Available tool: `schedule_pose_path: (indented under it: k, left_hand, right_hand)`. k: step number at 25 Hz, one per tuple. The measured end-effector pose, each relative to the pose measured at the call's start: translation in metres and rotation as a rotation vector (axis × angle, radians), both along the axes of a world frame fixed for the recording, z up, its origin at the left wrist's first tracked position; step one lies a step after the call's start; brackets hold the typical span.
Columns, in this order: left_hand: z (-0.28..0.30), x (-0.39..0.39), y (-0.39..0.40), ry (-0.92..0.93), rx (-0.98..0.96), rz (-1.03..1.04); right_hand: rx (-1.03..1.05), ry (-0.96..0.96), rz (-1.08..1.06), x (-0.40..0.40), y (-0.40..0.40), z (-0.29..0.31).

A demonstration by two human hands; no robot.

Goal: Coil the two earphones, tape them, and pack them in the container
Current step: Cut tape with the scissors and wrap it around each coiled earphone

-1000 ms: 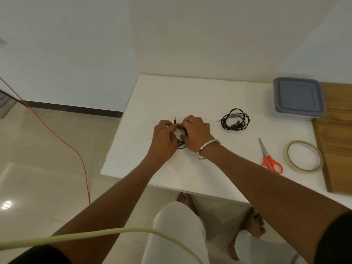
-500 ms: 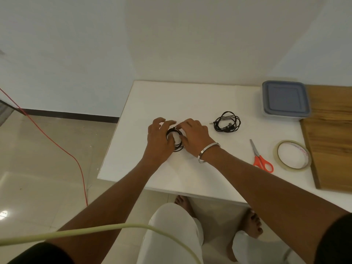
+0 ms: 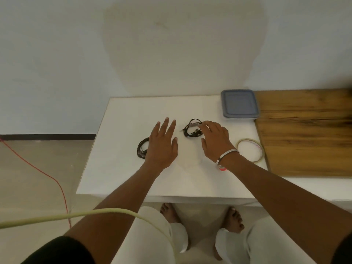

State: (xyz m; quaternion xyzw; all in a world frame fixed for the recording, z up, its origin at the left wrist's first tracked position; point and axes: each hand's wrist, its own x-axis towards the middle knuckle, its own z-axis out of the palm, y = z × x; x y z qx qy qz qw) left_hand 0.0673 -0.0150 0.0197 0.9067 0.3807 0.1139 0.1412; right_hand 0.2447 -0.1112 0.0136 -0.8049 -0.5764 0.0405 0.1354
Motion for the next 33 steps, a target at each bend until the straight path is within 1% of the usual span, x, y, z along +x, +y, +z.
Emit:
schedule_pose_path:
  k: [6, 8, 10, 13, 19, 22, 24, 28, 31, 33]
  left_hand:
    - [0.012, 0.068, -0.060, -0.003, -0.011, -0.191]
    - [0.009, 0.082, -0.078, 0.020, -0.039, -0.232]
    - [0.004, 0.095, -0.091, 0.056, -0.049, -0.283]
    - [-0.005, 0.111, -0.108, 0.136, -0.055, -0.354]
    - [-0.017, 0.129, -0.122, 0.040, -0.216, -0.266]
    - [-0.022, 0.132, -0.122, -0.044, -0.290, -0.150]
    - [-0.025, 0.133, -0.122, -0.061, -0.336, -0.115]
    - [-0.026, 0.136, -0.121, -0.085, -0.355, -0.099]
    - [-0.020, 0.134, -0.119, -0.188, -0.387, -0.062]
    - [-0.013, 0.132, -0.120, -0.282, -0.465, -0.010]
  right_hand:
    - [-0.138, -0.050, -0.181, 0.061, -0.079, 0.005]
    - [-0.158, -0.031, -0.229, 0.072, -0.102, 0.005]
    - [-0.173, -0.026, -0.257, 0.078, -0.120, 0.004]
    - [-0.174, -0.031, -0.241, 0.080, -0.137, 0.001]
    - [-0.172, -0.033, -0.170, 0.077, -0.142, -0.015]
    - [-0.157, -0.027, -0.183, 0.076, -0.140, -0.019]
    - [-0.143, -0.022, -0.185, 0.076, -0.139, -0.021]
    - [-0.118, -0.003, -0.187, 0.076, -0.140, -0.020]
    - [-0.092, 0.027, -0.196, 0.077, -0.142, -0.016]
    - [-0.064, 0.059, -0.204, 0.077, -0.143, -0.012]
